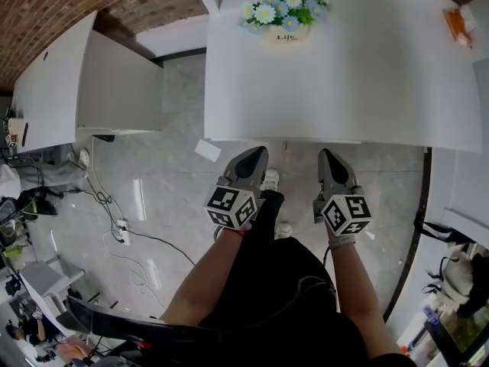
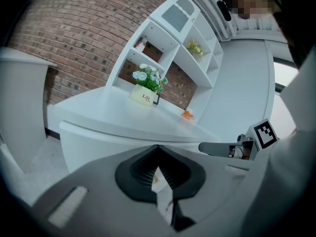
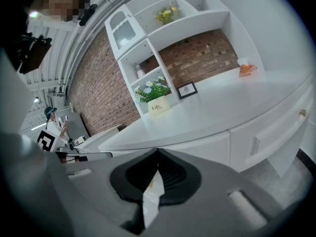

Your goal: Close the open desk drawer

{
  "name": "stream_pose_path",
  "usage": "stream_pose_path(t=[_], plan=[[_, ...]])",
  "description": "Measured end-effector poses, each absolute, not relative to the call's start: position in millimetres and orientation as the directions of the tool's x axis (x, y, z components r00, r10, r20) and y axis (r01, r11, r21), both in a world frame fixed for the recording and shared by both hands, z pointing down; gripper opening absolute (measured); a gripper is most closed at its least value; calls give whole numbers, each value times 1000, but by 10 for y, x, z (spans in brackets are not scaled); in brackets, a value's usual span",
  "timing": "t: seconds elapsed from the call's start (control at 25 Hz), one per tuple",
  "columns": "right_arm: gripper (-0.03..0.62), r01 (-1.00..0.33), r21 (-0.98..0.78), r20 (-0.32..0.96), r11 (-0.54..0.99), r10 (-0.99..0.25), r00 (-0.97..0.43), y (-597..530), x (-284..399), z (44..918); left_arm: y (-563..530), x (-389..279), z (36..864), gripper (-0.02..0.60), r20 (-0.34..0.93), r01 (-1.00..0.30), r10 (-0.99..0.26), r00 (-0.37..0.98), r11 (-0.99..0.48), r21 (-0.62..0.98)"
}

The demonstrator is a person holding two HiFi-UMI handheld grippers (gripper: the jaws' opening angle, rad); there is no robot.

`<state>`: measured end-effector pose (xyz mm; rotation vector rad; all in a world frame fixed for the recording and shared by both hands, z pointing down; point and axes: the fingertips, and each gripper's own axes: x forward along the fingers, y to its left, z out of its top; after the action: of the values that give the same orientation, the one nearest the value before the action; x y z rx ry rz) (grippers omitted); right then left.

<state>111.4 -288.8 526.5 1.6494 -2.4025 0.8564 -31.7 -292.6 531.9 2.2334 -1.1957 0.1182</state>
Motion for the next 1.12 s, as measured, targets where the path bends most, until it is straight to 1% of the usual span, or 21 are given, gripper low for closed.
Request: stream_pose_path(t=[0.48, 0.68, 0.92, 1.12], plan=[[1, -900, -223, 304, 375, -850, -430, -2357, 1254, 4657, -2537, -470, 4786, 2, 260, -811, -794, 549, -432, 394], [1, -899, -184, 257, 397, -863, -434, -2132, 1330, 4378, -2340, -525, 4552, 3, 224, -823, -819, 528, -430, 371], [1, -895, -103, 230, 434, -865, -446, -1866, 1382, 4116, -2077, -552, 4251, 3, 176, -838, -844, 506, -433, 332], [0, -892, -82, 193, 444, -871, -451, -1664, 1423, 3875, -1898, -602, 3991, 3, 133, -845, -858, 495, -441, 303]])
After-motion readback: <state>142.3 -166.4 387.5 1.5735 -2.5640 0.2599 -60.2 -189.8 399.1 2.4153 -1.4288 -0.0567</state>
